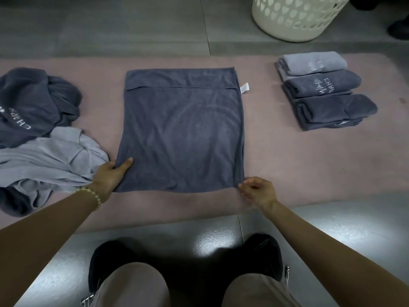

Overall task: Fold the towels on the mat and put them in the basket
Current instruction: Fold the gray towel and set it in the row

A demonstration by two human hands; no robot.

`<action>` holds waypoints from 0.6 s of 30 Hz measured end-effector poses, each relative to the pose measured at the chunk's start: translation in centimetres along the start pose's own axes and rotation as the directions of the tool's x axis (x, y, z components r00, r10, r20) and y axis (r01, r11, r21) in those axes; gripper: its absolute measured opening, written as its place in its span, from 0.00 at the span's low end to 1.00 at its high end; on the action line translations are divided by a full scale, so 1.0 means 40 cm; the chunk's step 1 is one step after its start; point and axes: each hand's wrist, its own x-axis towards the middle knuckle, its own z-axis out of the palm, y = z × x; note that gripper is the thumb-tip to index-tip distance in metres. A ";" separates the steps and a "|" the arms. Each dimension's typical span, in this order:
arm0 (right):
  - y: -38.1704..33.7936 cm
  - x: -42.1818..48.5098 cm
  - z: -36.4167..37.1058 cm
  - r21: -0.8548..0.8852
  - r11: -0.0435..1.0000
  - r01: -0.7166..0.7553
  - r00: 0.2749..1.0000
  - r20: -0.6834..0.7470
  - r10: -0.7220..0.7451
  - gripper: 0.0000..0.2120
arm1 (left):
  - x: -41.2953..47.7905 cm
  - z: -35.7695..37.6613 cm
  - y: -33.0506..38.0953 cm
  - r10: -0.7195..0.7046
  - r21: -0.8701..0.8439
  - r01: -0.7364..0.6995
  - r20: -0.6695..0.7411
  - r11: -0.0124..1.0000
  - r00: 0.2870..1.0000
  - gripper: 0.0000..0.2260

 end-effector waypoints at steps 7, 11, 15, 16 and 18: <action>-0.044 0.000 -0.086 0.015 0.998 0.059 0.998 0.000 -0.059 0.09 | 0.005 0.007 -0.015 0.051 0.054 -0.047 -0.076 0.997 0.996 0.14; -0.033 0.021 -0.147 -0.025 1.000 -0.015 0.997 -0.079 0.013 0.09 | 0.008 -0.009 -0.034 0.090 0.200 -0.074 -0.073 0.977 0.993 0.18; -0.042 0.063 -0.100 -0.038 0.991 -0.126 0.987 -0.104 0.122 0.14 | 0.031 -0.026 -0.060 0.074 0.269 -0.053 -0.066 0.962 0.995 0.20; -0.051 0.069 -0.086 -0.075 0.987 -0.139 0.985 -0.111 0.130 0.18 | 0.036 -0.029 -0.066 0.075 0.271 -0.054 -0.066 0.961 0.995 0.21; -0.071 0.073 -0.060 -0.130 0.978 -0.160 0.984 -0.098 0.148 0.19 | 0.037 -0.031 -0.072 0.064 0.284 -0.045 -0.059 0.958 0.996 0.20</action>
